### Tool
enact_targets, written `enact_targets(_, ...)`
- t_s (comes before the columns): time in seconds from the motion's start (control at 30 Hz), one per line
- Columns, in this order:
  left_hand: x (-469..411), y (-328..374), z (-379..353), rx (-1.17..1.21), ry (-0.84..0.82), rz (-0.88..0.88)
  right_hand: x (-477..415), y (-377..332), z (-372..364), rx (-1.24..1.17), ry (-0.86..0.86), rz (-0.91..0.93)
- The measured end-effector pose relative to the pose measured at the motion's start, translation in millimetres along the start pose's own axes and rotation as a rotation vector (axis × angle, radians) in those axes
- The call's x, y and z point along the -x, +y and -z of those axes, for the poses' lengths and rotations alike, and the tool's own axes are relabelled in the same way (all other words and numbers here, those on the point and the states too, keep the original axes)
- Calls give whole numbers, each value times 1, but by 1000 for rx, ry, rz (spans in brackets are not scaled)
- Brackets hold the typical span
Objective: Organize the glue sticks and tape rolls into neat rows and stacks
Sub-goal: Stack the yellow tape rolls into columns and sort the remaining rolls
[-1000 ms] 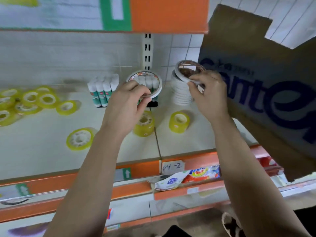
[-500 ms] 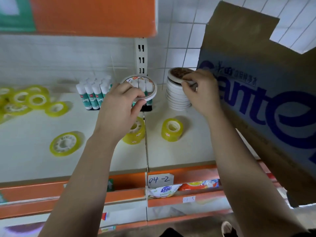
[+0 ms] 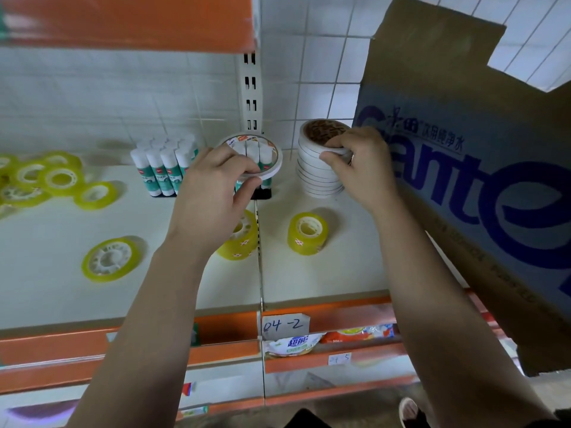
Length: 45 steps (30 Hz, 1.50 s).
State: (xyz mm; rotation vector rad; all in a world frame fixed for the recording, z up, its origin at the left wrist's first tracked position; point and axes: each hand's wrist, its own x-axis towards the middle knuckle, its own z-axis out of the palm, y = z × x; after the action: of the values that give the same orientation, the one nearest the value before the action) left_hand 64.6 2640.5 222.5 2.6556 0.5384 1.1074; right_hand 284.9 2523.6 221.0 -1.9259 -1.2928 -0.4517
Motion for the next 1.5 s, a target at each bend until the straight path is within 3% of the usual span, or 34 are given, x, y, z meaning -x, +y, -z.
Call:
enact_targets(0.43,1,0,1,-5,15,-4,-1,0,3,19,-54,6)
enact_targets(0.77,-43,23,-20,118,-5,-83,27,6,17,-30,136,-15)
enact_targets(1.03,-88,44,-59,159,-93,-160,62,13,16,-48,54,-80)
enact_targets(1.5,-96,47,-68,100,-231,-96,69,22,12,-97,-9,-148)
